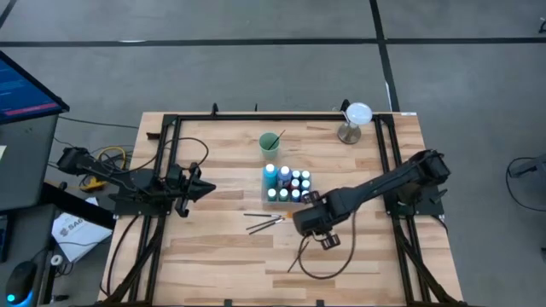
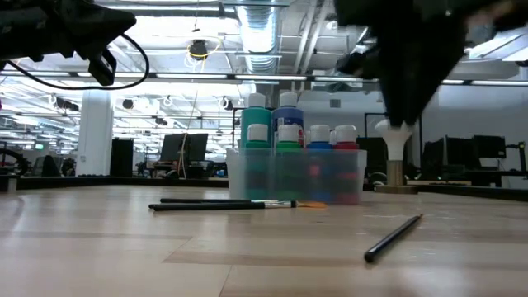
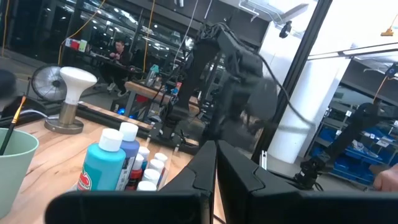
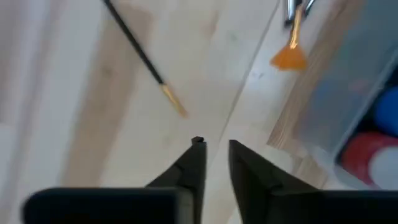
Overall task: Pick & Place Paint Supplies
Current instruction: Put the black brush into the green cup
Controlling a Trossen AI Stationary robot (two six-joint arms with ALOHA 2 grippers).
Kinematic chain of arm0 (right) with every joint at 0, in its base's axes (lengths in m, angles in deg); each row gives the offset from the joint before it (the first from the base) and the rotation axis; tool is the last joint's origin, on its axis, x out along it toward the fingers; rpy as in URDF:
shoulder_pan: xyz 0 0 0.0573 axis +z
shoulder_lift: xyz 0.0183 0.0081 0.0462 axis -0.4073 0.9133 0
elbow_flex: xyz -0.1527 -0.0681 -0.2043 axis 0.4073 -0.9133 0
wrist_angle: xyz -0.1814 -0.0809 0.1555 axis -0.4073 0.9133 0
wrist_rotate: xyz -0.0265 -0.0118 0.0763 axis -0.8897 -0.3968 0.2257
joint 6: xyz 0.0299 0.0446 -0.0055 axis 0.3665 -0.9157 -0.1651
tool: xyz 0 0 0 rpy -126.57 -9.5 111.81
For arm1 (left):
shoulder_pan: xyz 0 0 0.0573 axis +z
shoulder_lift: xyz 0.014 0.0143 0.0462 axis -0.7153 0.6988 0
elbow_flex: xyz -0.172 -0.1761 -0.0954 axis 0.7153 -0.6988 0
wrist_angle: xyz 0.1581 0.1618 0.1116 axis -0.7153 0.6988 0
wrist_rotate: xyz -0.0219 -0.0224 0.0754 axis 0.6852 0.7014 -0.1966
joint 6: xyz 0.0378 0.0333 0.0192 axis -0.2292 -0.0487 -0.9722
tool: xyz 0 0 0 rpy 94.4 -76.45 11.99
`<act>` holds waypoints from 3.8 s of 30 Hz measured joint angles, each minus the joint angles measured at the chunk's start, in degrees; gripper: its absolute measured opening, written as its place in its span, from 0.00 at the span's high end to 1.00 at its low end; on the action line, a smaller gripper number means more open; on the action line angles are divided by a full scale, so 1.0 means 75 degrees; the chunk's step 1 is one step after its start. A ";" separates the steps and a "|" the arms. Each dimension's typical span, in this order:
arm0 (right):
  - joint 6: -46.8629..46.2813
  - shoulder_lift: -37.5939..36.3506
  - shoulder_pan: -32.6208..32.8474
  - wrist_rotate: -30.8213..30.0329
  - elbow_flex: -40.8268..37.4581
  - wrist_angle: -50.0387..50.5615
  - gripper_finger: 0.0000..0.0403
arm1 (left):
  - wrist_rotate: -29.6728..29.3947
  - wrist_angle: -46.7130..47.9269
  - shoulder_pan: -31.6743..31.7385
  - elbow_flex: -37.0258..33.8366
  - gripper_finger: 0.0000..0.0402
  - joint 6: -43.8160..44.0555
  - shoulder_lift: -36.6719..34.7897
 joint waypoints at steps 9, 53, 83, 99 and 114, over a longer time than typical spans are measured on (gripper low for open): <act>0.0774 0.1382 0.0247 0.0038 -0.0015 -0.0549 0.58 | -0.0001 -0.0011 0.0000 0.0000 0.98 -0.0001 0.0000; -0.2377 0.2024 0.1178 0.0718 -0.0306 -0.0431 0.57 | -0.0007 -0.0096 0.0001 -0.0003 0.98 0.0000 0.0020; -0.2342 0.0664 0.0461 0.0639 -0.0402 0.0209 1.00 | -0.0004 -0.0212 -0.0001 -0.0003 0.98 0.0000 0.0026; -0.2342 -0.1734 -0.0510 -0.0491 -0.0370 0.0619 1.00 | -0.0006 -0.0236 0.0001 -0.0003 0.98 -0.0002 0.0026; -0.0415 -0.2104 -0.2459 -0.3418 0.0871 0.1876 1.00 | -0.0004 -0.0236 0.0000 -0.0003 0.98 0.0000 0.0028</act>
